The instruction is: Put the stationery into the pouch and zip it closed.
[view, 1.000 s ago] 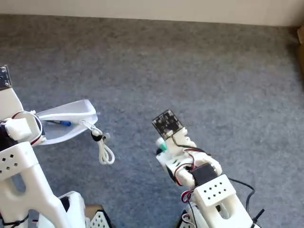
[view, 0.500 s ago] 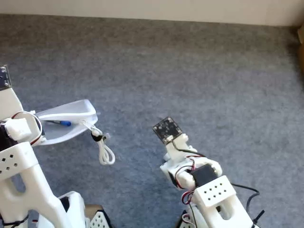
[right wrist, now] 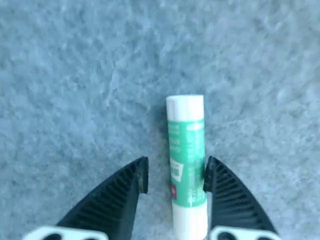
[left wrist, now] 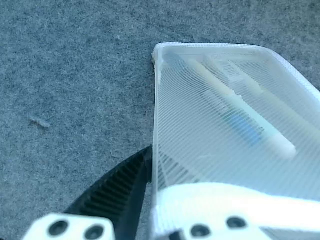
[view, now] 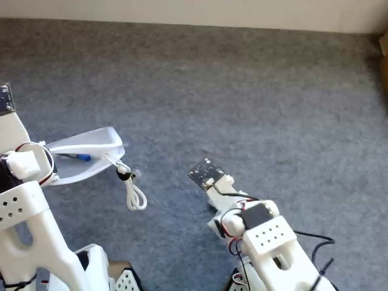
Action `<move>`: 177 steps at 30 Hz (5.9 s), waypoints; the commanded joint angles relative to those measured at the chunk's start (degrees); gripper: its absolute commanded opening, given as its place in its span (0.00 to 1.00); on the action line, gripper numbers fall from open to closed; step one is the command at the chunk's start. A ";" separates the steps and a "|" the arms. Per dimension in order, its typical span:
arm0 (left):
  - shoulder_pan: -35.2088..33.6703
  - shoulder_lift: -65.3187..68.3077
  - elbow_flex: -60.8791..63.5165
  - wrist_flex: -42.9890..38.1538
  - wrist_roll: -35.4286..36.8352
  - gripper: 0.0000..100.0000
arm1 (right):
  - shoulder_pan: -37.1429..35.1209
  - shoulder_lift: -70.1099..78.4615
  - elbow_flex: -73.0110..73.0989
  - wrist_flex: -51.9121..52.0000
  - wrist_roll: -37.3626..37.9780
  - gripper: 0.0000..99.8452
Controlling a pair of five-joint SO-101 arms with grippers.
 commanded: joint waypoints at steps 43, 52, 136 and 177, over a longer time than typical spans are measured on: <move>23.96 0.75 -18.33 12.66 8.44 0.01 | 5.23 -9.98 -0.48 0.13 0.44 0.00; 35.12 0.84 -19.65 12.84 13.10 0.01 | 16.04 -11.74 -0.31 0.22 0.44 0.00; 27.65 12.09 -18.86 12.84 13.80 0.01 | -19.47 -12.18 2.15 -78.20 -12.31 0.16; 27.65 12.09 -17.63 12.84 13.71 0.01 | -14.37 -43.30 -13.58 -7.96 -25.05 0.20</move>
